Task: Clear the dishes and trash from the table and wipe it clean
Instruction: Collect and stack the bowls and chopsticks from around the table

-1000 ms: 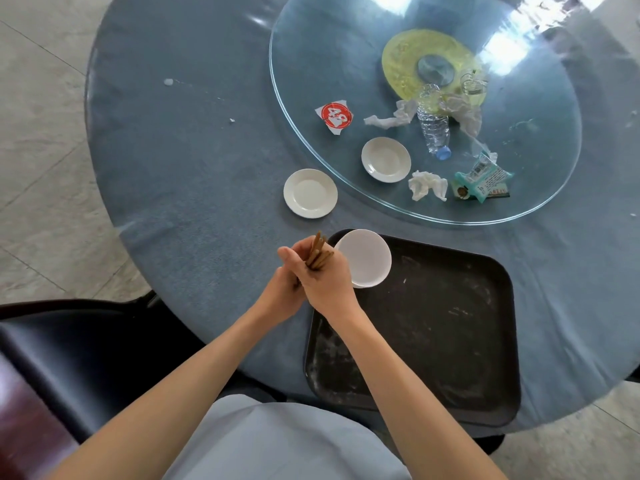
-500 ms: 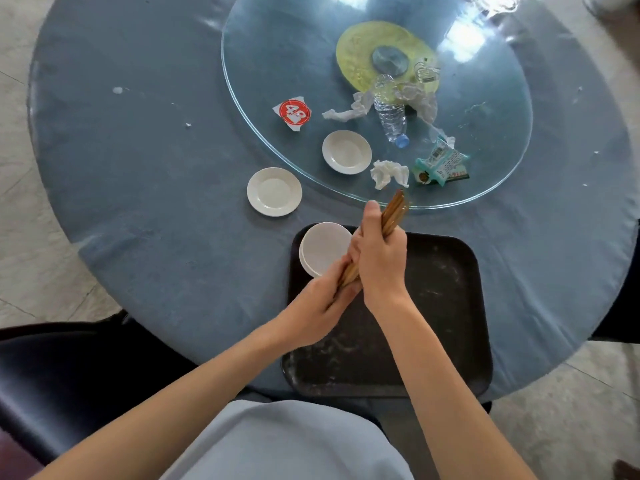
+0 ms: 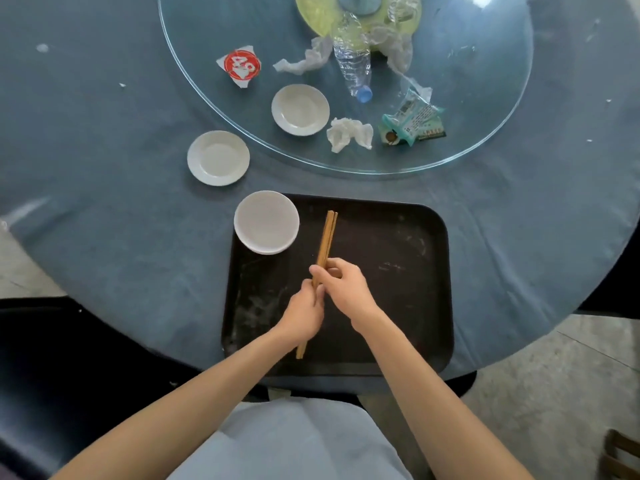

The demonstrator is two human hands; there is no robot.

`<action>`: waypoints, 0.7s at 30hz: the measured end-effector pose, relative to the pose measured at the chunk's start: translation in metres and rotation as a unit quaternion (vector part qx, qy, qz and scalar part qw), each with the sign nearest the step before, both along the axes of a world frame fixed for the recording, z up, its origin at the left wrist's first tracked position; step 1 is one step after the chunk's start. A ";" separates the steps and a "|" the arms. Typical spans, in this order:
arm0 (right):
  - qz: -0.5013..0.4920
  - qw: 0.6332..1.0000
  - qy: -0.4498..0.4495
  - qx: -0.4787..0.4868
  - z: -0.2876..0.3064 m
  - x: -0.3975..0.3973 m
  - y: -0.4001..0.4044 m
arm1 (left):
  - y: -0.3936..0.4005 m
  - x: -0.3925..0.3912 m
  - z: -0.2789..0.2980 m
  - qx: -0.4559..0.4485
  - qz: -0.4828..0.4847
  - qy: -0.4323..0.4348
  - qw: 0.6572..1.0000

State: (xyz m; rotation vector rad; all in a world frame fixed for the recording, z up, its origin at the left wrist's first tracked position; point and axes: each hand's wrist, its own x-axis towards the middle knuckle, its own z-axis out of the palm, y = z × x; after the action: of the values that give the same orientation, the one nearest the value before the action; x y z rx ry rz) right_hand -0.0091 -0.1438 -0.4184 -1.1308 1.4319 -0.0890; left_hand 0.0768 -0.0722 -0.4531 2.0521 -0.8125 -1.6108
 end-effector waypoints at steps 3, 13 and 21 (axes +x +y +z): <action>0.031 0.999 0.000 0.003 -0.013 -0.001 -0.006 | -0.003 -0.007 -0.010 0.023 0.029 -0.091 0.995; 0.094 0.995 0.007 -0.010 -0.038 0.008 -0.018 | 0.000 -0.008 -0.014 -0.017 0.073 -0.238 0.968; 0.123 0.991 0.036 -0.040 -0.045 0.003 -0.003 | 0.030 -0.008 -0.018 -0.046 0.093 -0.215 0.971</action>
State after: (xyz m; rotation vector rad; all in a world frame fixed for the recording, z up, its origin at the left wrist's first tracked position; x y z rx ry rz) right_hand -0.0058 -0.1469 -0.4635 -1.3798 1.3500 0.0693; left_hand 0.0692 -0.0426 -0.4715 2.3643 -0.7860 -1.0220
